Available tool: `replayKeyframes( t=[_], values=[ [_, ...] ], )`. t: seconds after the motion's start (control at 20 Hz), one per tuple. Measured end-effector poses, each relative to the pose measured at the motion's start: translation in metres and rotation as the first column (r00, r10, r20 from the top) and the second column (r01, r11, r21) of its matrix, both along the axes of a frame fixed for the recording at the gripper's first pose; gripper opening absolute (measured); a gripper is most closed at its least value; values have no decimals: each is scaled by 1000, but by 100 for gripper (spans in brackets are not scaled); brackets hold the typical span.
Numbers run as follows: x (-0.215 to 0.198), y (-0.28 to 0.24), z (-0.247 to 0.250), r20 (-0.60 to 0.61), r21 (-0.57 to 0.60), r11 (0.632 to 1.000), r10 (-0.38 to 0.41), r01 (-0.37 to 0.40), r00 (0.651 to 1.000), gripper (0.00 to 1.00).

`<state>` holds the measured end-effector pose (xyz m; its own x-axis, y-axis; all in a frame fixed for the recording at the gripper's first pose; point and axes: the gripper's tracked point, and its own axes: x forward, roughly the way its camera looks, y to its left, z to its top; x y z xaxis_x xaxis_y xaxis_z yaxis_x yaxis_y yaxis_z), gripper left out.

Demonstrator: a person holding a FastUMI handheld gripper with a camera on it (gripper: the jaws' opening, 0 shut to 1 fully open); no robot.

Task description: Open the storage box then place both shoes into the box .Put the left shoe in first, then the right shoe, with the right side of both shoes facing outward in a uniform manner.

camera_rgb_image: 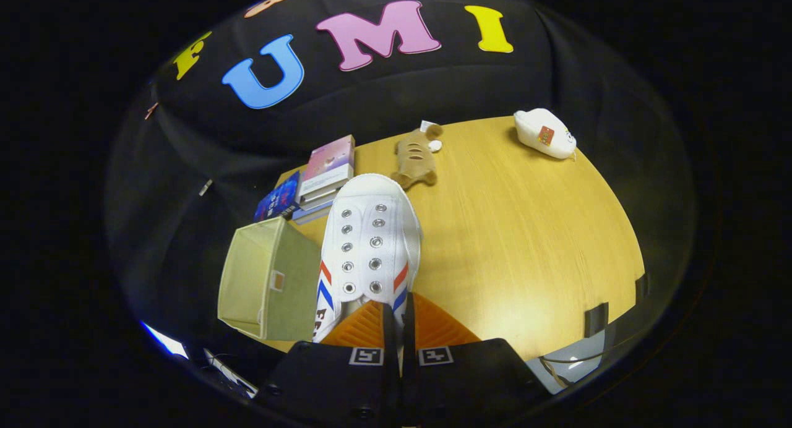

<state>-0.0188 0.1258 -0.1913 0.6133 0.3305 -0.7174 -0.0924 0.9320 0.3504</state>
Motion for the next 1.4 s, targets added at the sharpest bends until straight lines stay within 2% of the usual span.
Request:
replayKeyframes(
  t=[0.25, 0.65, 0.8, 1.1, 1.2, 1.25, 1.35, 1.4],
  values=[
    [-10, 79, 32, 21, 127, 992, 16, -19, 1000, 6],
    [-2, 200, 20, -30, 187, 979, 94, -87, 995, 6],
    [-5, 230, 6, -56, 169, 980, 113, -102, 992, 6],
    [-8, 268, -42, -88, 35, 986, 164, -161, 983, 6],
    [-14, 283, -46, -90, 56, 983, 182, -177, 979, 12],
    [-17, 291, -43, -82, 82, 977, 205, -198, 975, 29],
    [-16, 301, -28, -1, 98, 968, 234, -232, 972, 43],
    [-18, 294, -16, 32, 72, 964, 255, -257, 966, 61]
  ],
)
